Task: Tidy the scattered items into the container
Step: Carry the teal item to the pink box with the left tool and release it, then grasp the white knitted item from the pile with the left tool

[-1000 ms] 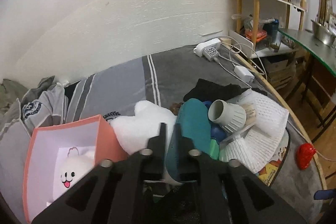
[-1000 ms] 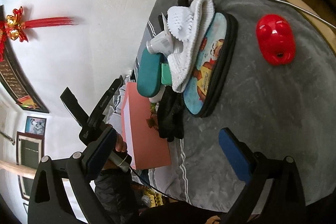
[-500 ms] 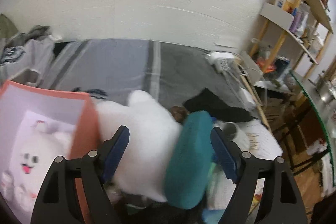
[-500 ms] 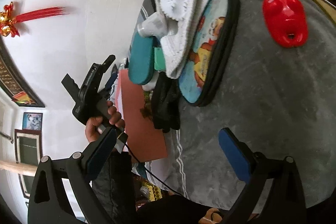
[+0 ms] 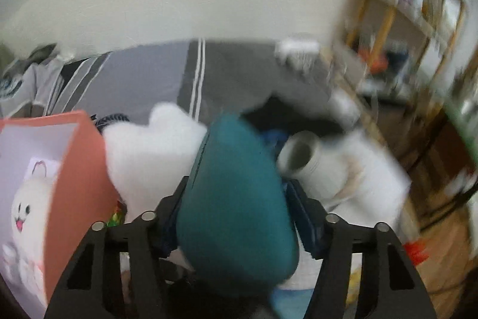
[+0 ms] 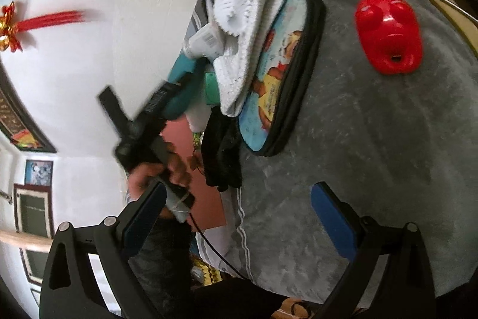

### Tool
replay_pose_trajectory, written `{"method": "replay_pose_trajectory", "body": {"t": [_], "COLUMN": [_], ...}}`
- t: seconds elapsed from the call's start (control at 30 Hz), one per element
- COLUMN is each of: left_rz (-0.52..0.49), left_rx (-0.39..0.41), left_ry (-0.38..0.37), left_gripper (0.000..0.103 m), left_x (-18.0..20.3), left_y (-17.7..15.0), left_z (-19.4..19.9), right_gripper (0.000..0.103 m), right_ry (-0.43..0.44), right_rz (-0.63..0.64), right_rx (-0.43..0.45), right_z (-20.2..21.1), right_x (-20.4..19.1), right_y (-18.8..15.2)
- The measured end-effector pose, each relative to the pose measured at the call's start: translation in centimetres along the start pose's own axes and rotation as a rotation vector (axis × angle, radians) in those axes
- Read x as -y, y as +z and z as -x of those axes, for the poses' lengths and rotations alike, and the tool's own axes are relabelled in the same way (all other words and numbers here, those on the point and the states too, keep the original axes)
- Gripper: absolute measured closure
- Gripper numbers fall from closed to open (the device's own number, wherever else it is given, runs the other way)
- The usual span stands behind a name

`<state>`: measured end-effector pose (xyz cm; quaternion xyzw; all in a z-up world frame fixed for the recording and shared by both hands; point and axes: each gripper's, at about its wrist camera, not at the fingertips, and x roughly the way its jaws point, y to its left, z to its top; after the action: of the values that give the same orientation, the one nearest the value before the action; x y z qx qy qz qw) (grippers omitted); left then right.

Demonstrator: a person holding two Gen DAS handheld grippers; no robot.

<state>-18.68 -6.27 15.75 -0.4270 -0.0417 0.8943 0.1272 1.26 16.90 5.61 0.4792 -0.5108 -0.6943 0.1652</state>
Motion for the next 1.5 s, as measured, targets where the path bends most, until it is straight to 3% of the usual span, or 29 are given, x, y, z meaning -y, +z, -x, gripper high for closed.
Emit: {"method": "replay_pose_trajectory", "body": {"t": [0.03, 0.1, 0.17, 0.3, 0.43, 0.57, 0.67, 0.73, 0.77, 0.83, 0.93, 1.0, 1.13, 1.27, 1.37, 1.43, 1.5], "left_rz": [0.037, 0.146, 0.195, 0.242, 0.367, 0.441, 0.487, 0.486, 0.489, 0.481, 0.397, 0.313, 0.081, -0.109, -0.249, -0.243, -0.178], "left_rx": [0.008, 0.054, 0.099, 0.212, 0.35, 0.548, 0.568, 0.549, 0.56, 0.582, 0.547, 0.469, 0.236, 0.087, -0.021, -0.11, -0.177], "left_ry": [-0.027, -0.103, -0.133, -0.134, -0.122, 0.017, 0.223, 0.34, 0.363, 0.335, 0.229, 0.176, 0.06, -0.041, -0.061, -0.118, -0.127], "left_gripper": [0.067, 0.068, 0.068, 0.069, 0.069, 0.069, 0.064, 0.044, 0.031, 0.023, 0.017, 0.017, 0.017, 0.017, 0.017, 0.022, 0.025], "left_x": [-0.5, -2.1, -3.4, -6.6, -11.4, -16.1, -18.6, -19.5, -19.7, -19.6, -17.6, -15.5, -9.8, -1.8, 3.9, 5.8, 6.7], "left_y": [0.4, 1.3, 1.8, 2.5, 2.5, 2.0, 1.3, 0.9, 0.7, 0.5, 1.0, 1.3, 1.1, -1.7, -4.1, -5.0, -5.2], "left_z": [1.0, 4.2, 6.9, 12.0, 17.2, 22.7, 23.5, 23.2, 23.2, 23.6, 22.9, 21.1, 14.7, 9.2, 5.3, 2.9, 0.7], "right_gripper": [0.005, 0.005, 0.005, 0.005, 0.005, 0.005, 0.005, 0.005, 0.005, 0.005, 0.005, 0.005, 0.005, 0.005, 0.005, 0.005, 0.005], "right_ry": [-0.006, -0.025, -0.042, -0.048, -0.047, -0.036, -0.04, -0.041, -0.037, -0.027, -0.018, -0.014, 0.002, 0.022, 0.062, 0.076, 0.076], "right_rz": [0.013, 0.034, 0.04, 0.049, 0.066, 0.082, 0.093, 0.086, 0.081, 0.073, 0.06, 0.046, 0.017, -0.025, -0.079, -0.096, -0.091], "right_rx": [-0.003, -0.004, -0.006, -0.017, -0.01, -0.008, -0.005, 0.009, 0.013, 0.014, 0.023, 0.036, 0.053, 0.09, 0.113, 0.119, 0.125], "right_z": [-0.1, -0.3, -0.5, -0.9, -0.9, -1.1, -1.5, -1.6, -1.6, -1.7, -2.0, -1.9, -1.6, -1.1, -0.6, -0.4, -0.1], "right_x": [-0.2, -0.4, -0.4, -0.5, -1.1, -1.9, -2.3, -2.4, -2.4, -2.5, -2.8, -2.6, -2.3, -1.8, -1.1, -0.8, -0.8], "right_y": [-0.1, -0.2, -0.4, -0.9, -1.4, -1.6, -1.8, -1.8, -1.8, -1.7, -1.6, -1.4, -0.9, -0.5, -0.2, 0.0, 0.2]}}
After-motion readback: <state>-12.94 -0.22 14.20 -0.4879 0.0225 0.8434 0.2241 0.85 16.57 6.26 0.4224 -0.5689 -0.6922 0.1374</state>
